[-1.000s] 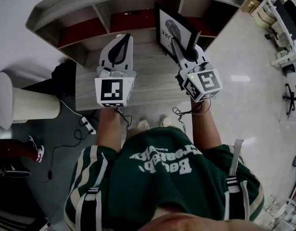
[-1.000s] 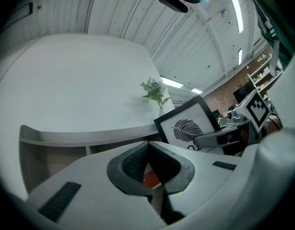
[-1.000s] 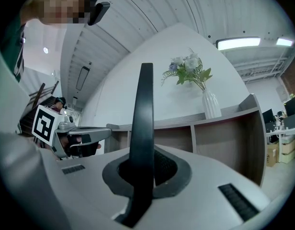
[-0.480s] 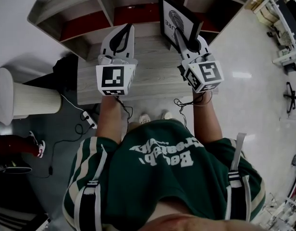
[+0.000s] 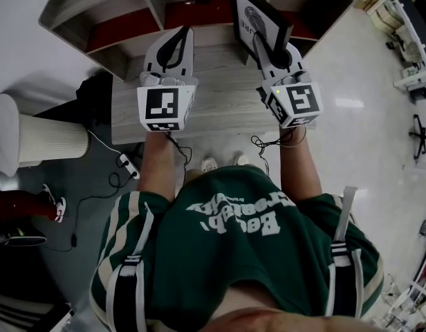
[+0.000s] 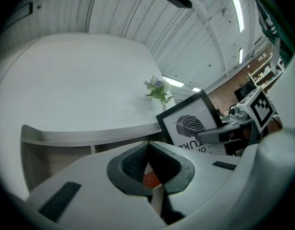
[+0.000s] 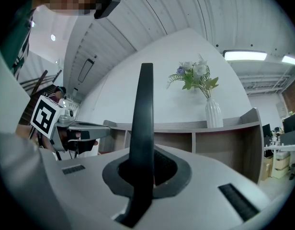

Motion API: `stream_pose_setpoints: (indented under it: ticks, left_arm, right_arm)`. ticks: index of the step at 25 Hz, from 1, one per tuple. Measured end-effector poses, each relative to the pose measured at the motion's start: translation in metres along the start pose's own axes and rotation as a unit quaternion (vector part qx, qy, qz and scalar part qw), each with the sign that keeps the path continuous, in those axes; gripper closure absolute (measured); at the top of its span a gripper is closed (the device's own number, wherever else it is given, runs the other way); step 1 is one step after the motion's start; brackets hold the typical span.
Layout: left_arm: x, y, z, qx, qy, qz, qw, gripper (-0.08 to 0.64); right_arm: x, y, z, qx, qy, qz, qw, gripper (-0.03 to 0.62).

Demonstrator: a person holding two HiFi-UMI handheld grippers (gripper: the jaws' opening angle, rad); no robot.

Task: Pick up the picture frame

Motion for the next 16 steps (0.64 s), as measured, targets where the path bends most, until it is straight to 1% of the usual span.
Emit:
stream_pose_setpoints:
  ticks: [16]
  left_arm:
    - [-0.0104, -0.0027, -0.001, -0.005, 0.0, -0.006, 1.0, 0.541]
  right_arm:
    - [-0.0076, -0.0051, 0.0092, -0.008, -0.004, 0.002, 1.0, 0.554]
Point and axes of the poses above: the fingertips, and each gripper's own axes: x forward along the fingers, z to its left, y out of its underside, the point moved 4 cm from there along -x, backward along the fingers, and after that the axes turned 11 degrees about y, right-handed, at the moved point
